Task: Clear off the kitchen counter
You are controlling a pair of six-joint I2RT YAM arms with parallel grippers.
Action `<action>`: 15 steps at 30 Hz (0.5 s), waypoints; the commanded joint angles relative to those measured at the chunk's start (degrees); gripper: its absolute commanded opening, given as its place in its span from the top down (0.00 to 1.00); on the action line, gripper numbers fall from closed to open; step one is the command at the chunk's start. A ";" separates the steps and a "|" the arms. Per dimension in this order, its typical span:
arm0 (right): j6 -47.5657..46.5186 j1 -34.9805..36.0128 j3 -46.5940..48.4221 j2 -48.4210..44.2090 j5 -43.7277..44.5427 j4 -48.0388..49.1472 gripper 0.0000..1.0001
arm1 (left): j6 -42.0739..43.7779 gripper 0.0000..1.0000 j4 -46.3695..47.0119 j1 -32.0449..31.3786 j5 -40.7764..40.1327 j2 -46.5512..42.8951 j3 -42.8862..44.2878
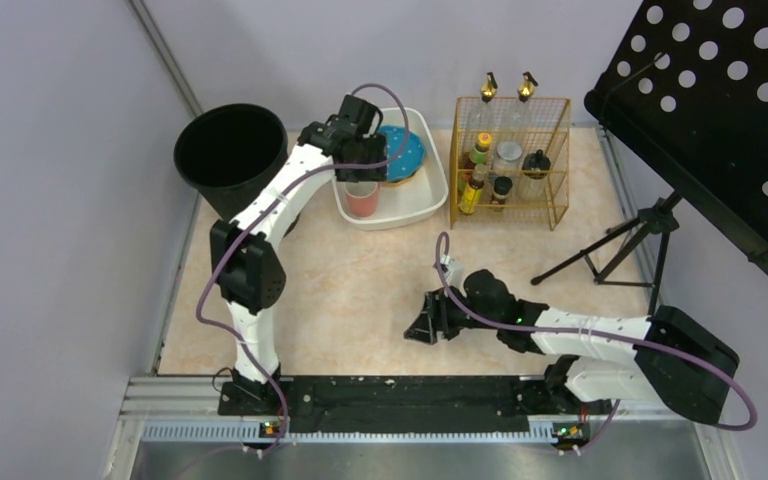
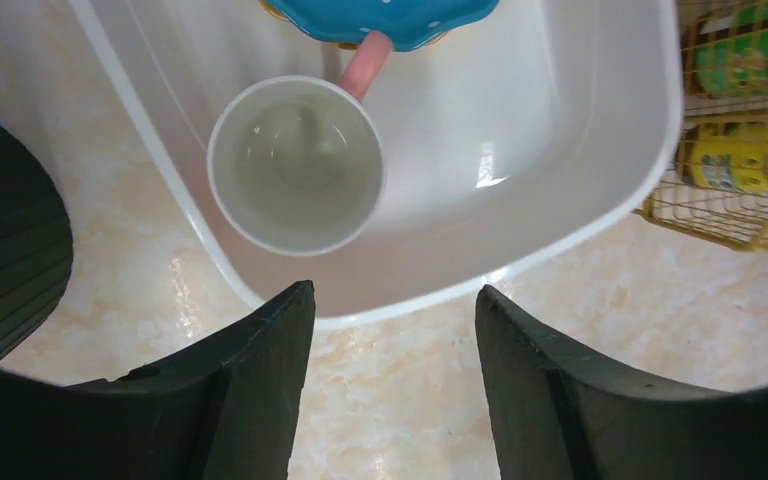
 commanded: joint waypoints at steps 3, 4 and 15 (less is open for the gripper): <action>-4.64 0.77 4.27 -5.16 5.32 -7.15 0.28 | 2.02 0.32 4.47 -1.17 -0.78 -10.42 -4.02; -5.15 0.72 4.82 -6.21 6.61 -8.33 0.27 | 1.99 0.32 4.97 -1.35 -0.68 -11.68 -5.08; -9.09 0.75 9.64 -12.28 15.00 -19.69 0.01 | 2.94 0.01 12.77 -7.26 -1.78 -28.40 -21.56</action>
